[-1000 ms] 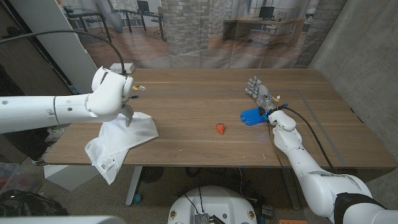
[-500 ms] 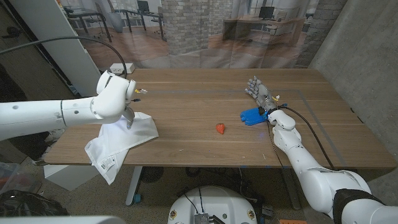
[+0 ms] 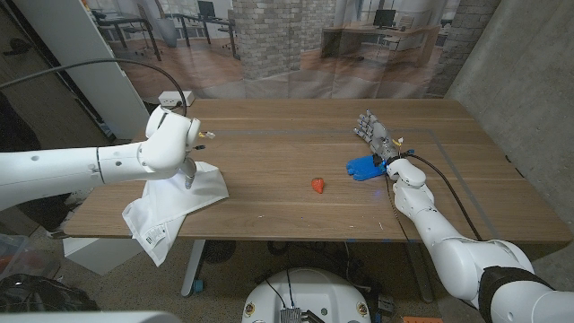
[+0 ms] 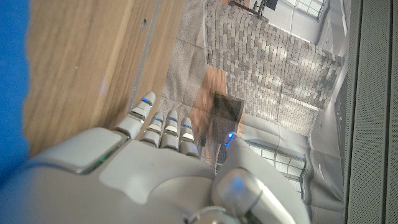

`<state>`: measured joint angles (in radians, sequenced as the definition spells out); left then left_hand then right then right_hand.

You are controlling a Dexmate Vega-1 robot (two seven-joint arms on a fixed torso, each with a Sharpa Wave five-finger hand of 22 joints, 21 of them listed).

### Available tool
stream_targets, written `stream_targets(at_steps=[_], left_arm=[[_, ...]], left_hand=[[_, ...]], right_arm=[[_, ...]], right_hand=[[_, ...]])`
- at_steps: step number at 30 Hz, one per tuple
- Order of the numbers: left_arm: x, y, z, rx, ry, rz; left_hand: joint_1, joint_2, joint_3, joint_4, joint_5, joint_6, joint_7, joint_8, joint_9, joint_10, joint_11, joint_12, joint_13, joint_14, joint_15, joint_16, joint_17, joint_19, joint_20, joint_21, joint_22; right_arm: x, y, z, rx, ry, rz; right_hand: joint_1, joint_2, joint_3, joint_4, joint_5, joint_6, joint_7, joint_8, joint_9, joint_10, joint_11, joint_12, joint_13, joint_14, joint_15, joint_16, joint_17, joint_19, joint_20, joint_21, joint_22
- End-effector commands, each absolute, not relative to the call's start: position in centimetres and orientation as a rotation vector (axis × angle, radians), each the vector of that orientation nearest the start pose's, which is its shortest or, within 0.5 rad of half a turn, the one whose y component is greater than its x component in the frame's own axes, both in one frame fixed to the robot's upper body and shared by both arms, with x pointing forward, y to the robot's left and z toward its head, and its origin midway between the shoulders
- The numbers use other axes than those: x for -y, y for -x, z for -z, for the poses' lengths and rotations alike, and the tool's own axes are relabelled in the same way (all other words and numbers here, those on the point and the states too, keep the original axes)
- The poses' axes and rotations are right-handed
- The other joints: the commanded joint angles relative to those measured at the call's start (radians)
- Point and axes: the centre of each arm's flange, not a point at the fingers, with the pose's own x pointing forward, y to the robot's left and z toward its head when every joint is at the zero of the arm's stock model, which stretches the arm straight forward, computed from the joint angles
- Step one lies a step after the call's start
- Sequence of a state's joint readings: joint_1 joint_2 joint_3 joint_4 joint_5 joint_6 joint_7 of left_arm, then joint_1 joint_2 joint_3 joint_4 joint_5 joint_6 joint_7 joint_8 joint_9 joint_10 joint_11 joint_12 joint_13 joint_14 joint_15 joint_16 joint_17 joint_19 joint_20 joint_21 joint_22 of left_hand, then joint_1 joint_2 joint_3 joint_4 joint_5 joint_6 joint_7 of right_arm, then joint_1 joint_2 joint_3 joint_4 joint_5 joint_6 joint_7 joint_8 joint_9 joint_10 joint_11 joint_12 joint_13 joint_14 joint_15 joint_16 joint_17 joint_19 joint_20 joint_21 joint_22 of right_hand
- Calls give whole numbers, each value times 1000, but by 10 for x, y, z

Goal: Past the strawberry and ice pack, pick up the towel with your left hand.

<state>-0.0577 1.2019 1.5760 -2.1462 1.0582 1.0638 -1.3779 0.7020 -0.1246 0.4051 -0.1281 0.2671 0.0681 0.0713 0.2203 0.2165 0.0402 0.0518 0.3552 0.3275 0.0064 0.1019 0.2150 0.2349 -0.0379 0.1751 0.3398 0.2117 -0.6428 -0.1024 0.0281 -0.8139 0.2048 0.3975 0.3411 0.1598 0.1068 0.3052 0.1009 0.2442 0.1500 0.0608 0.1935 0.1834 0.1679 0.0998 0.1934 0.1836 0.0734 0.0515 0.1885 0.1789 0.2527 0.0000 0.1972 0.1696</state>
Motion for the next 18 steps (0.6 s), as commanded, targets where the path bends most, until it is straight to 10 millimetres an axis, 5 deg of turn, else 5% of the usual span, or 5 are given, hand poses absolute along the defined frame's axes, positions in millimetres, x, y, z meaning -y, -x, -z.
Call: stream_targets(at_steps=[1,18], left_arm=[[-318,-529,-31,-723,-1876,-26],[-320,-535,-20,-751,-1904,-41]], left_hand=[[0,11,-9,1,6,7,0,1,2,-1,-8,9,4,3,-3,4,4,1,0,0,3],[9,20,-20,2,5,14,-2,0,3,-1,-7,22,12,7,-5,5,6,10,2,2,2]], right_arm=[[273,-712,36,587,-43,-222],[272,-713,37,583,-46,-217]], right_hand=[[-7,-4,0,0,4,11,0,3,5,11,-2,4,6,12,-2,3,5,10,-1,1,4],[-7,-3,0,0,5,11,-2,2,5,11,-2,3,6,12,-2,2,5,10,-1,1,4]])
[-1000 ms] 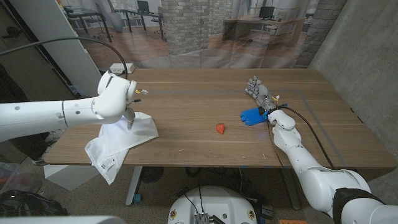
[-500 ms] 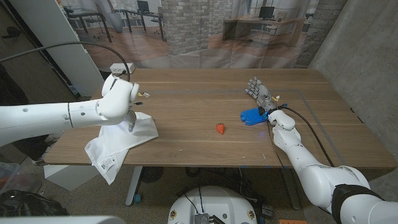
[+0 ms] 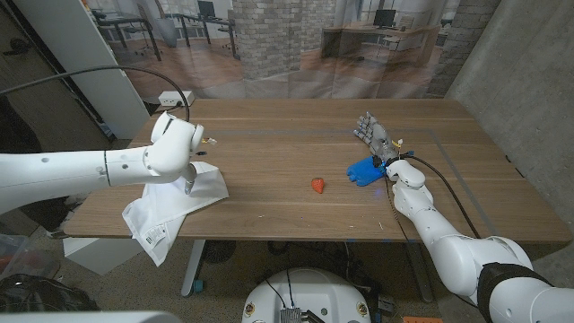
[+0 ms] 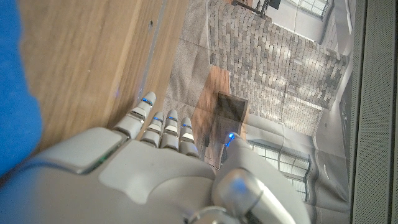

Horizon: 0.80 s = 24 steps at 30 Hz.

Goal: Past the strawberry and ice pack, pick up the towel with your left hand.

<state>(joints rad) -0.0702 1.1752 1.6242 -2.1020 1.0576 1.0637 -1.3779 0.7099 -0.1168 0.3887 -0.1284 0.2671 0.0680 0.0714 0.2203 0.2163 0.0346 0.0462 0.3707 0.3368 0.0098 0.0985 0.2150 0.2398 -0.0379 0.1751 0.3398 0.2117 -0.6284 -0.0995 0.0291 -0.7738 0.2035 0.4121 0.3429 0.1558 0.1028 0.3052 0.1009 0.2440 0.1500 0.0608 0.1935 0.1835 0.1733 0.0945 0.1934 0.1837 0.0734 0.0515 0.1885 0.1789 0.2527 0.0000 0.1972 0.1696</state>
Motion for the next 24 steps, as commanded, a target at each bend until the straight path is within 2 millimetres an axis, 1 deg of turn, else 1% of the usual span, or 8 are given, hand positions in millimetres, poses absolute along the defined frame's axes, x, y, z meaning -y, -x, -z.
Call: stream_targets(at_steps=[1,6,11,15,16,21,22,24], left_arm=[[-321,-535,-19,-753,-1906,-43],[-322,-536,-16,-752,-1917,-56],[-322,-538,-13,-748,-1931,-67],[-321,-538,-10,-730,-1953,-93],[-320,-539,-8,-722,-1971,-105],[-319,-541,-3,-705,-2008,-131],[-319,-541,-2,-702,-2017,-137],[-319,-542,-1,-696,-2030,-150]], left_hand=[[2,14,-4,3,5,17,-1,1,4,7,-1,9,4,5,-2,6,1,13,1,3,2],[8,18,-9,2,4,34,-6,6,4,25,-13,22,8,20,-9,12,2,21,-3,5,2],[15,23,-12,1,3,40,-6,6,5,29,-15,30,11,26,-12,13,2,31,-3,8,2],[29,29,-13,-4,2,64,-14,14,6,49,-27,45,15,40,-23,18,3,55,-12,15,1],[48,43,-11,-8,1,83,-24,21,7,67,-29,60,19,66,-36,27,4,79,-13,24,1],[87,58,-13,-19,-5,112,-27,32,10,92,-44,85,27,111,-49,44,10,112,-14,36,2],[100,68,-13,-20,-7,119,-34,35,12,101,-47,95,30,138,-61,56,15,133,-21,44,2],[120,77,-16,-24,-11,131,-38,41,15,122,-63,112,36,176,-73,73,22,153,-21,53,3]], right_arm=[[272,-713,37,583,-46,-216],[272,-714,37,583,-47,-215],[272,-714,37,584,-47,-214],[272,-714,36,584,-46,-211],[272,-714,36,585,-44,-210],[273,-715,35,587,-41,-207],[273,-715,34,588,-40,-206],[273,-715,34,589,-37,-204]], right_hand=[[-3,1,0,0,5,10,-3,2,5,5,3,3,6,12,-2,2,5,10,-1,1,4],[-4,1,0,0,6,11,-2,2,5,5,3,3,6,12,-1,2,4,11,-2,1,4],[-4,0,0,0,6,11,-2,2,5,6,3,3,6,12,-1,2,4,11,-1,0,4],[-4,0,0,-1,6,11,-2,2,5,6,3,3,6,12,-1,2,4,11,-2,1,4],[-4,0,0,-1,6,11,-2,2,5,6,3,3,6,13,-1,2,4,12,-1,1,4],[-4,0,0,-1,7,11,-2,2,5,7,5,3,6,14,-1,2,4,12,-2,1,4],[-4,0,0,-1,7,11,-2,2,5,8,5,4,6,14,-1,2,4,12,-2,1,4],[-4,0,0,-1,7,13,-2,3,5,8,5,4,6,17,-1,3,4,13,-1,1,4]])
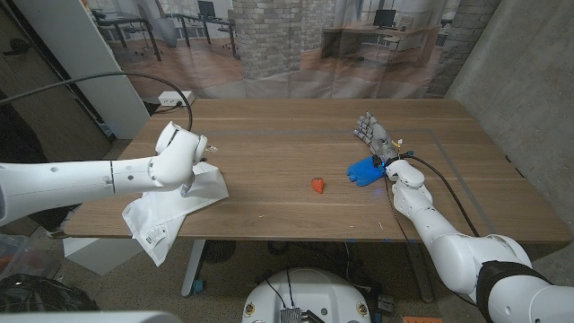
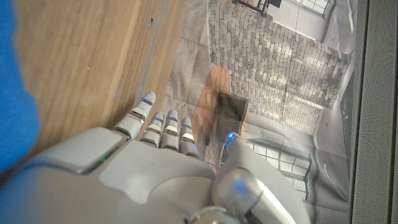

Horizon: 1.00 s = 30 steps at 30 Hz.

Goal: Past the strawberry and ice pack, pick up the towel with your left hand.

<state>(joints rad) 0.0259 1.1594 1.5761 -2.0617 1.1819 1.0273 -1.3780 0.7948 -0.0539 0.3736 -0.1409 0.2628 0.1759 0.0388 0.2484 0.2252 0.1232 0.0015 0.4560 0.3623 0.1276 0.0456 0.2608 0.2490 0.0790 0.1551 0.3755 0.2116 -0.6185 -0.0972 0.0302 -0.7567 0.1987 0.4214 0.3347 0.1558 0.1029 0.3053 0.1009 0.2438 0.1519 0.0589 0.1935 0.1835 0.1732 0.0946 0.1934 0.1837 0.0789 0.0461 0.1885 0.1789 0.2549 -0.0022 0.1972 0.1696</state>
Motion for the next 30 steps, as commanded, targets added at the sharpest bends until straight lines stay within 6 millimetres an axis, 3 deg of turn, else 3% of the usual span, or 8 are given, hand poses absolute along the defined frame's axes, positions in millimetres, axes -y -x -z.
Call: stream_targets(at_steps=[1,13,16,19,23,24,25,30], left_arm=[[-319,-542,0,-694,-2034,-154],[-315,-547,18,-691,-2078,-155],[-315,-548,22,-671,-2086,-156],[-314,-548,24,-634,-2104,-171],[-313,-545,23,-575,-2119,-205],[-313,-544,22,-560,-2125,-215],[-312,-543,22,-552,-2128,-223],[-312,-541,22,-509,-2133,-246]], left_hand=[[48,18,-4,-13,-9,35,-7,19,8,44,-23,37,15,76,-33,36,19,55,-2,24,4],[134,33,-41,-18,-28,133,-33,85,29,140,-65,118,48,206,-98,111,69,169,-28,80,12],[166,38,-68,-15,-38,208,-41,138,41,233,-95,171,65,309,-147,165,99,259,-51,132,22],[206,63,-72,-16,-53,301,-60,202,55,324,-121,217,80,413,-188,207,119,358,-76,197,39],[284,101,-42,-27,-73,421,-71,288,73,443,-166,258,82,542,-237,219,113,460,-127,283,58],[301,111,-35,-30,-73,442,-74,302,75,459,-162,261,79,567,-241,224,114,478,-135,297,60],[330,123,-22,-34,-73,470,-82,324,81,505,-170,272,74,605,-253,225,111,510,-152,325,65],[403,135,2,-39,-67,540,-92,397,103,579,-201,282,64,730,-281,213,84,603,-198,420,82]], right_arm=[[273,-715,34,589,-35,-203],[277,-715,34,597,-33,-186],[278,-715,34,598,-33,-180],[279,-715,35,598,-31,-177],[279,-715,35,599,-22,-174],[279,-715,35,600,-20,-174],[279,-715,34,600,-19,-172],[279,-714,34,604,-13,-169]], right_hand=[[-4,0,0,-1,7,12,0,3,5,9,3,4,6,12,5,3,4,11,1,1,4],[-5,1,0,-1,8,16,0,4,5,14,3,6,6,17,5,5,4,16,0,3,4],[-5,1,0,-1,8,20,0,6,5,18,4,7,6,20,5,6,4,18,-1,3,4],[-4,1,1,-2,9,21,1,6,5,18,5,7,6,22,7,6,4,19,0,3,3],[-4,1,1,-2,9,22,0,6,5,20,4,7,6,24,6,6,4,21,-1,4,3],[-4,2,1,-2,9,22,0,6,5,20,4,7,6,24,6,6,4,21,-1,4,3],[-4,2,1,-2,9,22,0,5,5,20,4,7,6,24,6,6,4,21,-2,4,3],[-4,2,1,-2,9,23,-1,6,5,23,5,8,6,25,5,6,4,22,-1,3,3]])
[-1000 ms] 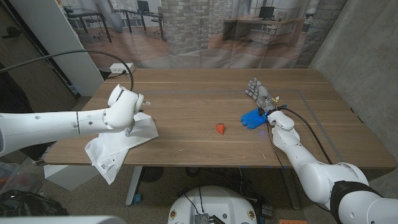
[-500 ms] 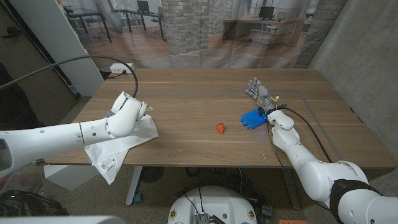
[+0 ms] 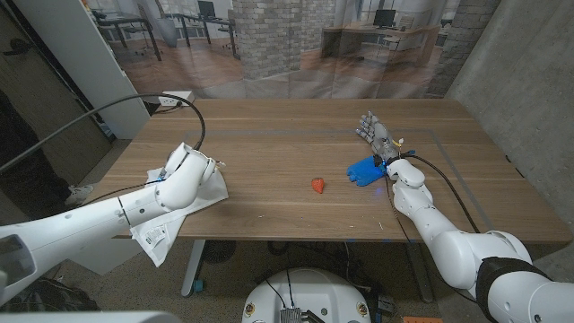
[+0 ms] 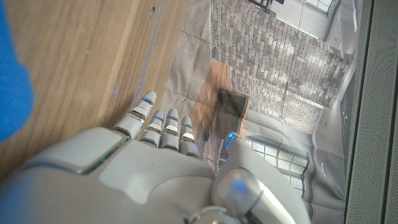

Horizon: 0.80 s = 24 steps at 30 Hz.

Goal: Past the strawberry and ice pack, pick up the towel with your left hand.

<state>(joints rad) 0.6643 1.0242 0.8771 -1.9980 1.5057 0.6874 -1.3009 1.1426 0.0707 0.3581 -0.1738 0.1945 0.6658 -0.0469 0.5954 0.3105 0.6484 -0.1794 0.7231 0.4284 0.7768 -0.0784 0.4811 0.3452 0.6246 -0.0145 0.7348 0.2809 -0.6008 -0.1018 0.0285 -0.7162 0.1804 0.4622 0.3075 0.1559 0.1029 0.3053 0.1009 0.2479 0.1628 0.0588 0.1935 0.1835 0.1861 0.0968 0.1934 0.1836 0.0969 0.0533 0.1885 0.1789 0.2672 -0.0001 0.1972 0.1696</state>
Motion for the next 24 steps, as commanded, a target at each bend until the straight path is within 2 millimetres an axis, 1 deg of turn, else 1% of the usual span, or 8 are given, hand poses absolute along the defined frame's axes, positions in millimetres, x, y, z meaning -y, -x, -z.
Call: stream_targets(at_steps=[1,2,4,5,7,11,14,24], left_arm=[[-313,-541,22,-497,-2132,-251],[-313,-540,23,-485,-2133,-258],[-313,-540,23,-468,-2145,-269],[-313,-540,24,-463,-2147,-272],[-313,-540,24,-446,-2154,-279],[-313,-540,25,-433,-2162,-286],[-313,-539,25,-418,-2165,-288],[-312,-534,23,-413,-2155,-282]], left_hand=[[73,12,17,-7,3,64,-7,67,24,69,-9,18,-2,104,-158,-7,-15,76,-39,82,17],[110,6,10,-6,4,111,-2,116,43,95,9,19,-4,148,-161,-8,-19,99,-54,126,27],[144,20,-1,3,7,145,2,166,70,168,4,36,2,214,-164,-5,-28,129,-68,189,40],[146,22,-3,5,7,147,5,169,69,173,3,36,2,232,-163,-1,-30,137,-72,201,42],[154,17,-9,9,12,163,8,183,60,220,9,35,-4,314,-159,3,-44,169,-94,259,50],[157,11,-2,9,20,186,19,198,50,257,17,25,-8,375,-157,5,-48,188,-109,306,53],[156,8,3,10,26,205,32,207,43,276,26,19,-8,404,-156,8,-46,182,-112,324,54],[153,-11,11,9,39,235,45,218,22,313,32,2,-7,459,-155,17,-37,168,-117,364,52]], right_arm=[[279,-714,34,605,-12,-167],[279,-714,35,605,-13,-166],[280,-713,35,606,-9,-163],[280,-713,35,607,-8,-162],[281,-713,35,608,-7,-160],[281,-711,35,612,-4,-155],[281,-710,34,616,-3,-154],[281,-708,33,623,-4,-155]], right_hand=[[-4,2,1,-2,5,13,-1,6,5,10,2,8,6,7,-1,6,4,9,-3,3,3],[-4,2,1,-2,5,13,-1,6,5,10,2,7,6,7,-2,6,4,9,-3,3,3],[-4,2,1,-2,6,13,-2,6,5,11,2,7,6,7,-1,6,4,10,-3,3,3],[-4,2,1,-3,6,13,-1,6,5,10,2,7,6,8,-1,6,4,10,-3,3,3],[-4,2,2,-3,6,14,-1,6,5,11,3,7,6,8,-1,6,4,10,-3,3,3],[-4,2,2,-3,6,14,-2,6,5,11,0,7,6,9,-2,5,4,11,-3,3,3],[-4,2,2,-3,7,14,-2,6,5,11,2,7,6,10,-3,6,4,11,-3,3,3],[-4,2,2,-4,7,16,-2,6,5,13,2,7,6,11,-3,5,4,13,-5,3,3]])
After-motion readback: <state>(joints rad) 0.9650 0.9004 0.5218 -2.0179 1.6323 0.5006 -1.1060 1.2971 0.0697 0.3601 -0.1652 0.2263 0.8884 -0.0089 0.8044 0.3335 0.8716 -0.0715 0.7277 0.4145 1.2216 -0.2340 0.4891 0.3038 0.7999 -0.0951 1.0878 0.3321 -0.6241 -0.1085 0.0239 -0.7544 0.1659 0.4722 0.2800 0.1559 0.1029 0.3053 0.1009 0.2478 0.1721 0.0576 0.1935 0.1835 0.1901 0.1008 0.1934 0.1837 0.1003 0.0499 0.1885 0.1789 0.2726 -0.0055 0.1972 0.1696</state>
